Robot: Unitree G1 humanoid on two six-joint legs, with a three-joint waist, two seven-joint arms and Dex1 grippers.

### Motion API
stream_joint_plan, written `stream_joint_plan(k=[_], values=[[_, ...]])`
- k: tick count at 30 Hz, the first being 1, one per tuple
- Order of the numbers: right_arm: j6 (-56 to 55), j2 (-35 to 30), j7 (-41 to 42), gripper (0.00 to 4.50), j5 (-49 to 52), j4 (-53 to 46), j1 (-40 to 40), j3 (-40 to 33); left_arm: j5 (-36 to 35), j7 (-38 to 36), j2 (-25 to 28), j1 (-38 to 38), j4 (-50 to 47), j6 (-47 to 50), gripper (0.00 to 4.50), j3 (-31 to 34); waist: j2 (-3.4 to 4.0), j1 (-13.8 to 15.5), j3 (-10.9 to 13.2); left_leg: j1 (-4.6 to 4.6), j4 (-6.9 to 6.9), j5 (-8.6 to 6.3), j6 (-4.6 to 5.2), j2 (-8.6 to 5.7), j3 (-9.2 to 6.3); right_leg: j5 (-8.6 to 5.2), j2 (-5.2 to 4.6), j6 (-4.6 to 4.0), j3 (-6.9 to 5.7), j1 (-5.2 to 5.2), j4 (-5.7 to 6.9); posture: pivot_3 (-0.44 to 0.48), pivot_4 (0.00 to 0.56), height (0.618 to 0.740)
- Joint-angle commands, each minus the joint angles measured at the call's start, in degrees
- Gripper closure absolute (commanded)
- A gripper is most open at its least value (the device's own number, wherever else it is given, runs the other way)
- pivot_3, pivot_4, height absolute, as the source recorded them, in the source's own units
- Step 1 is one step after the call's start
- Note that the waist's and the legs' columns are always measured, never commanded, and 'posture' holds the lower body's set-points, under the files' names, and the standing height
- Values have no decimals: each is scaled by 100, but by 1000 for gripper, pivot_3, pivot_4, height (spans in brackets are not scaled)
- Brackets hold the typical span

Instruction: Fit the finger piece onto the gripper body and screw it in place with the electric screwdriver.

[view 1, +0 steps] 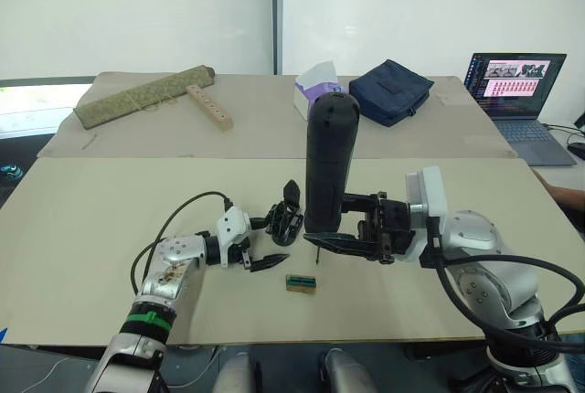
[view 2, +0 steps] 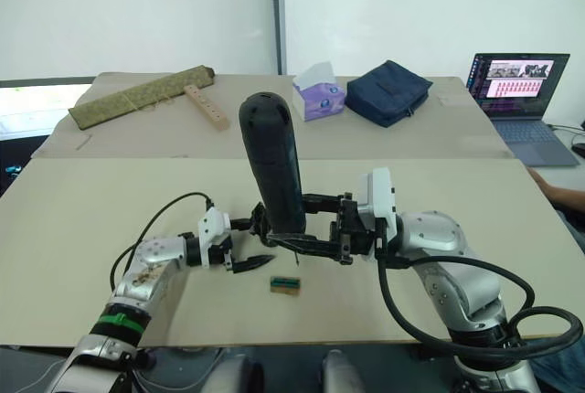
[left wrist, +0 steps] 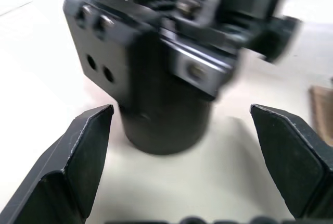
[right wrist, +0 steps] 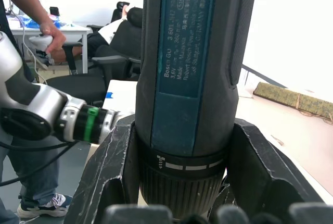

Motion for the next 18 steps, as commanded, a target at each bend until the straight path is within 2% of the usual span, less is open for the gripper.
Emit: stream_joint_plan(k=[1,4,8,18], values=[[-75,-3,57,2578,166,-176,-100,-170,-81,421,-73,172,-594,531,65,22,0,2,0,-1,0,0,0,0,0,0,0,0,0,0,-1,0,150,740],[-77,1,71,2578,164,-159,-116,-174,73,957,-227,213,-829,728,65,15,-1,28,0,-4,1,0,0,-2,0,0,-1,1,0,0,-2,0,150,740],[-82,14,109,2578,144,-121,-165,-166,250,1154,-360,324,-826,752,65,-247,0,17,0,-5,3,0,0,-4,0,0,-2,1,1,0,-4,0,150,740],[-76,16,137,2578,132,-98,-219,-166,279,1332,-516,94,-506,754,65,-285,0,97,0,0,5,0,0,-7,1,1,-4,1,1,6,-4,0,150,740]])
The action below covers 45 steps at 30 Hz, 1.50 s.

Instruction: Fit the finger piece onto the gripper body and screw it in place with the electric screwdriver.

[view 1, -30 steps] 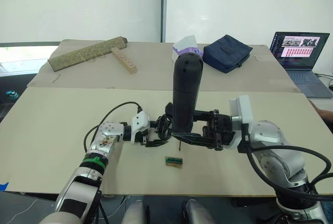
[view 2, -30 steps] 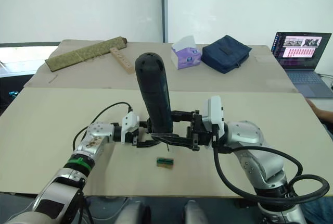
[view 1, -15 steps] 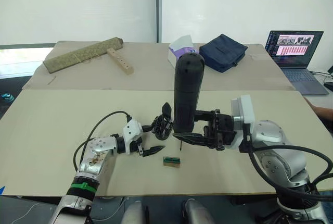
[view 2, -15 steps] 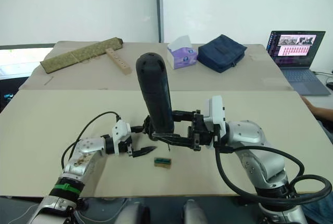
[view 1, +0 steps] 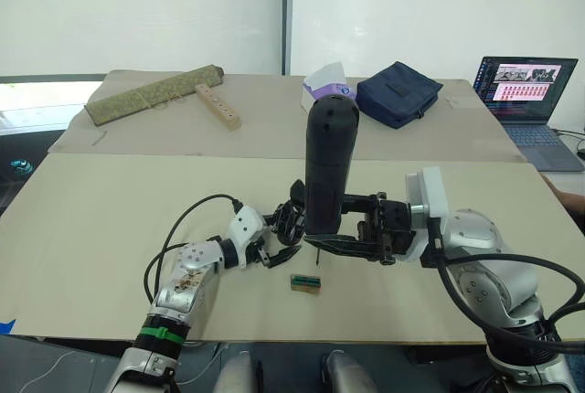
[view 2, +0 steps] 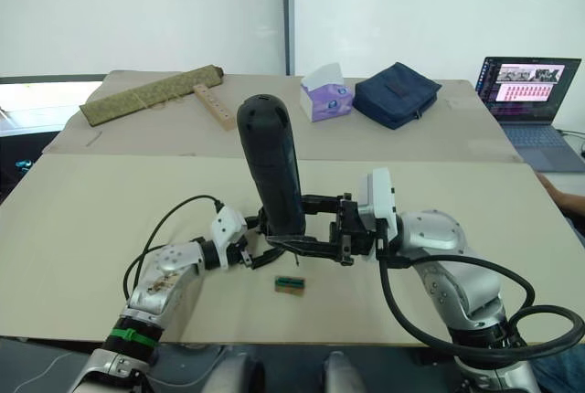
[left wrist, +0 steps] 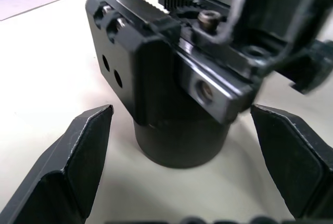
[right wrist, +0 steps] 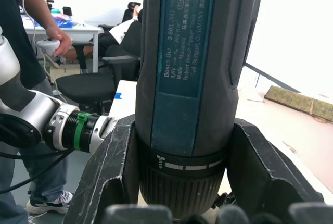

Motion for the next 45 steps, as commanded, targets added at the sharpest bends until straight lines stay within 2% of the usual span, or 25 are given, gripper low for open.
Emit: stream_joint_plan(k=[1,10,13,14,16,17,27,35,45], values=[[-79,11,17,2578,133,-121,-189,-169,-17,-16,-25,-30,102,48,65,-64,0,1,0,0,0,0,0,0,0,0,0,0,0,0,0,0,150,740],[-60,20,-9,2578,139,-48,-332,-180,-32,-157,-42,-214,382,74,65,-133,0,16,0,1,0,0,0,0,0,0,0,0,0,0,1,0,150,740],[-44,27,-14,2578,153,-33,-383,-179,4,-175,-44,-268,479,90,693,-187,0,22,0,0,1,0,0,-1,0,0,0,0,0,1,0,0,150,740],[-19,31,-28,2578,180,-40,-424,-185,13,-181,-32,-273,495,92,1035,-196,0,23,0,0,1,0,0,-1,0,0,0,0,0,0,0,0,150,740],[70,48,-92,2578,281,-67,-526,-216,3,-197,-10,-260,495,80,2068,-187,1,21,0,2,1,0,0,-1,0,0,0,0,0,1,1,0,150,740],[147,61,-145,2578,362,-81,-611,-247,-15,-224,12,-244,484,88,2209,-178,1,21,-1,1,1,0,0,0,0,0,1,0,0,0,1,0,150,740],[1145,269,-778,2578,1329,37,-1875,-435,-228,-728,-11,-376,492,-177,2205,-181,1,-14,0,-5,-1,0,0,3,-1,1,1,-1,-1,-6,1,0,150,740],[1122,617,-893,2578,1028,328,-2273,-212,-130,-910,30,-464,532,-69,2205,-265,1,6,0,-17,1,0,0,0,-2,2,-4,0,-4,-8,-6,0,150,740],[957,1039,-946,2578,409,622,-2319,130,-73,-879,73,-407,483,-95,2205,-286,1,-11,-1,-15,2,0,0,1,-3,2,-2,1,-5,-9,-3,0,150,740]])
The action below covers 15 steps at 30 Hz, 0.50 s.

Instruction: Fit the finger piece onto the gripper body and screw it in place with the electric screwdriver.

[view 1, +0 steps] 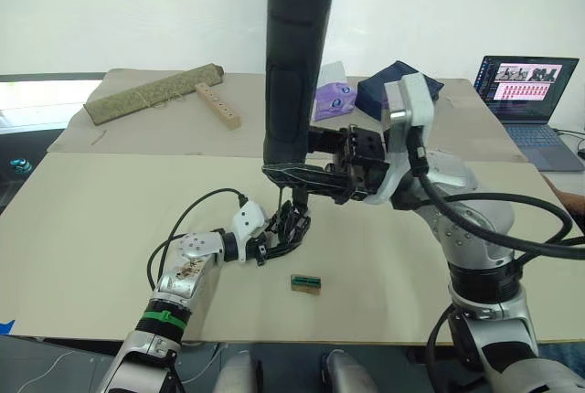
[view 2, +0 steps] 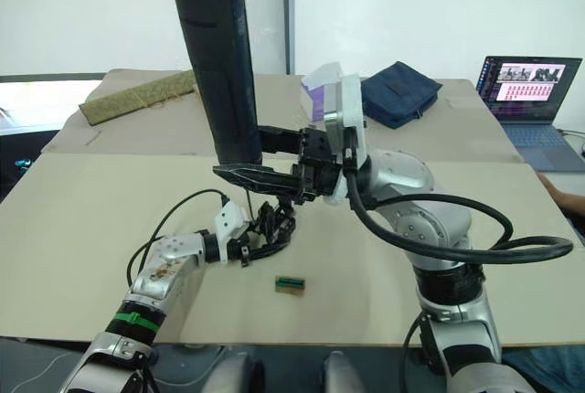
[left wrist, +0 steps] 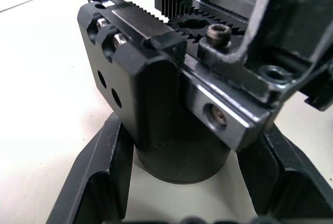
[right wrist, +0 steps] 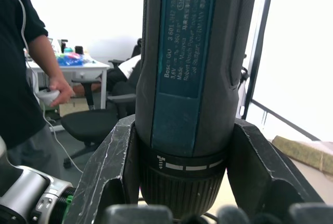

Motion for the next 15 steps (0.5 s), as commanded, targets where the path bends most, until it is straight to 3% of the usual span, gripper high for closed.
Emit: stream_joint_plan(k=[1,15], values=[[-275,126,-41,2578,-218,-38,-149,-26,15,-84,-31,63,-80,17,2205,-166,0,2,0,0,0,0,0,0,0,0,0,0,0,0,0,0,150,740],[-503,431,75,2578,-959,287,-252,205,-1,-58,-16,178,-134,-15,2205,-153,0,-17,0,-1,0,0,0,0,0,0,1,0,-1,-2,0,0,150,740]])
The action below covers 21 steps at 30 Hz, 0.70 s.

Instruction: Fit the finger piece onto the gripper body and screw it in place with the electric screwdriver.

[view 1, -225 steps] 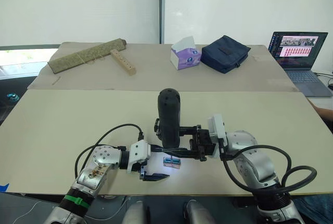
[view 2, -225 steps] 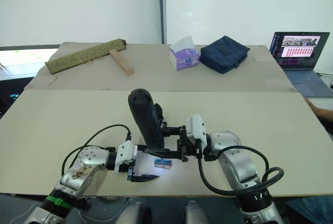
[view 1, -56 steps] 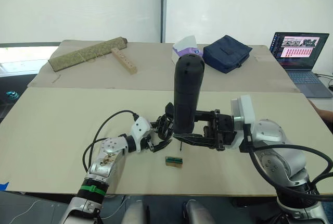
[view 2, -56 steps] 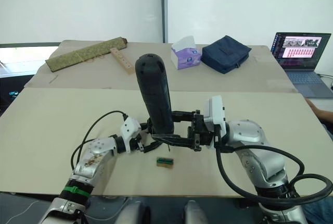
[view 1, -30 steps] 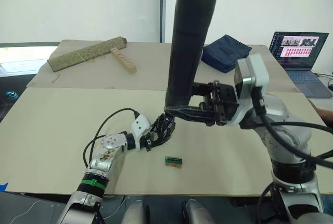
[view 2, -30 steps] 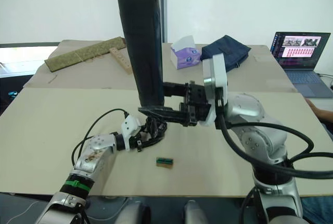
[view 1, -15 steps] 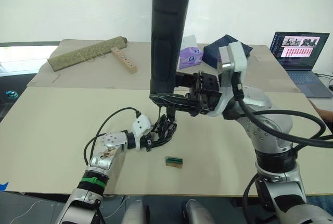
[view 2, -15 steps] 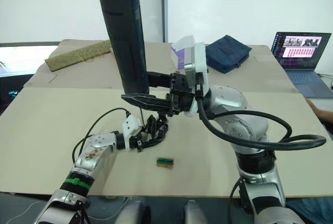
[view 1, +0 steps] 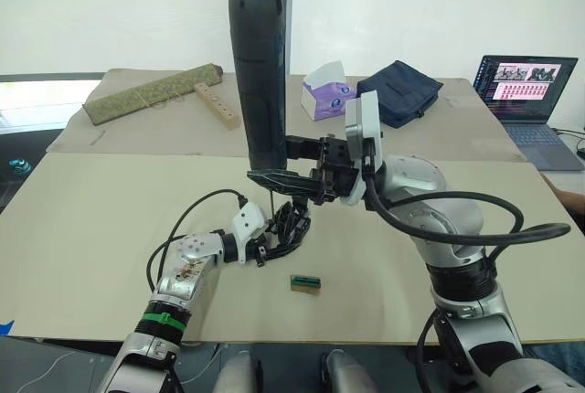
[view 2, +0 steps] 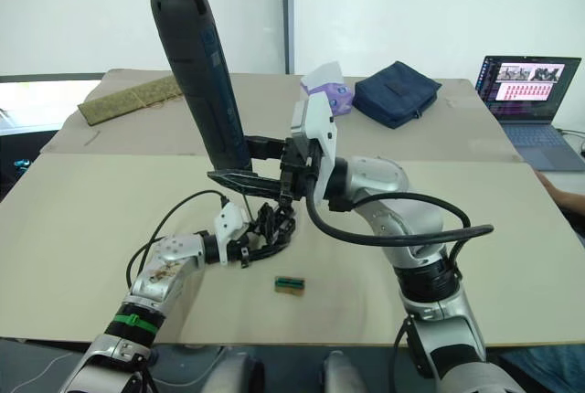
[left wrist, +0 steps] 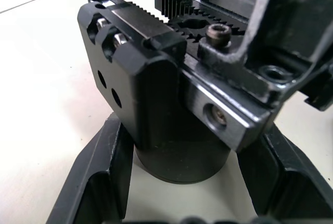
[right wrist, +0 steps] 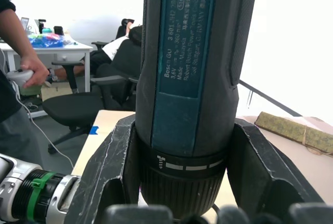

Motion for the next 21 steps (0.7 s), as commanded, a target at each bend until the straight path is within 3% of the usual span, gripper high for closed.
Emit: stream_joint_plan(k=[1,21], values=[[-231,115,29,2578,15,-125,-223,-83,-3,-86,-18,118,-72,16,2205,-149,0,-3,0,0,0,0,0,0,0,0,0,0,0,0,0,0,150,740],[-439,222,274,2578,-345,200,-156,40,-6,-87,22,229,-68,-29,2205,-145,0,-45,0,1,-1,0,0,0,0,0,0,0,0,0,0,0,150,740]])
